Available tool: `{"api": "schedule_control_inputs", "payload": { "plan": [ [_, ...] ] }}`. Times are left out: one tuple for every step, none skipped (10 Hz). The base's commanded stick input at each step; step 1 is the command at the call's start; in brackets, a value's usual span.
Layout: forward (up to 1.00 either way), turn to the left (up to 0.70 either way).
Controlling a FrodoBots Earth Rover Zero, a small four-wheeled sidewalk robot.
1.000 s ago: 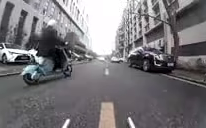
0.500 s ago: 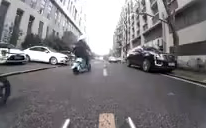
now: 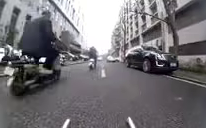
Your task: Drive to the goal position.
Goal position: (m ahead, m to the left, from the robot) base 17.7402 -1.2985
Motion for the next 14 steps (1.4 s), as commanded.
{"api": "schedule_control_inputs", "payload": {
  "plan": [
    [0.7, -0.14],
    [0.7, -0.14],
    [0.7, -0.14],
    [0.7, -0.14],
    [0.7, -0.14],
    [0.7, -0.14],
    [0.7, -0.14],
    [0.7, -0.14],
    [0.7, -0.14],
    [0.7, -0.14],
    [0.7, -0.14],
    [0.7, -0.14],
    [0.7, -0.14],
    [0.7, -0.14]
  ]
}}
